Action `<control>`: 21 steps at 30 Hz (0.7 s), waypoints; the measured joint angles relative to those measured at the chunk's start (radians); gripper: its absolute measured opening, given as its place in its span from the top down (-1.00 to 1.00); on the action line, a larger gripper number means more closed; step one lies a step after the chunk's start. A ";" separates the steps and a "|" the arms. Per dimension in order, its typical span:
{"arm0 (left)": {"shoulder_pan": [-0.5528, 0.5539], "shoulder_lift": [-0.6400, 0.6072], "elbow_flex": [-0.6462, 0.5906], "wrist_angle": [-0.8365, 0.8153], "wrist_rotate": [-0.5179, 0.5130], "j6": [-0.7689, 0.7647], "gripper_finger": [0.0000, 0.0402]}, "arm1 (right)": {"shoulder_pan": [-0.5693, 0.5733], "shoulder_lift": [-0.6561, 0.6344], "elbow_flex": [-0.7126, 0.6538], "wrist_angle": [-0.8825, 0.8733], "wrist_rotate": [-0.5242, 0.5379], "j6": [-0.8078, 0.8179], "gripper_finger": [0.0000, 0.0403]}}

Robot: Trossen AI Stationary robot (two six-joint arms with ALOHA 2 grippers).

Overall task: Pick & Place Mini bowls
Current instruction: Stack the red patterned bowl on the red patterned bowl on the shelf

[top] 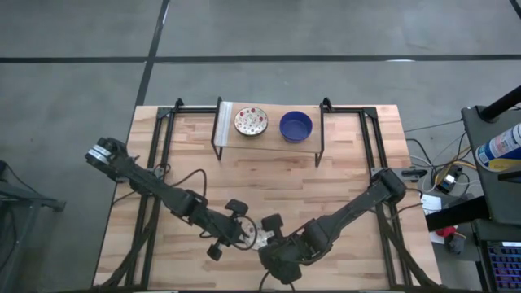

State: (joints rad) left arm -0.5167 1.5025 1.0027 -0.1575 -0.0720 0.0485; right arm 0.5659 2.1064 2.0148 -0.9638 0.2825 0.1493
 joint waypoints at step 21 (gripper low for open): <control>0.005 0.018 0.007 0.012 0.011 -0.038 0.64 | 0.001 0.008 -0.006 0.008 -0.006 0.008 0.96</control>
State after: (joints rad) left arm -0.5121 1.5204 1.0092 -0.1459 -0.0608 0.0103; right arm 0.5671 2.1143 2.0083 -0.9558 0.2760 0.1574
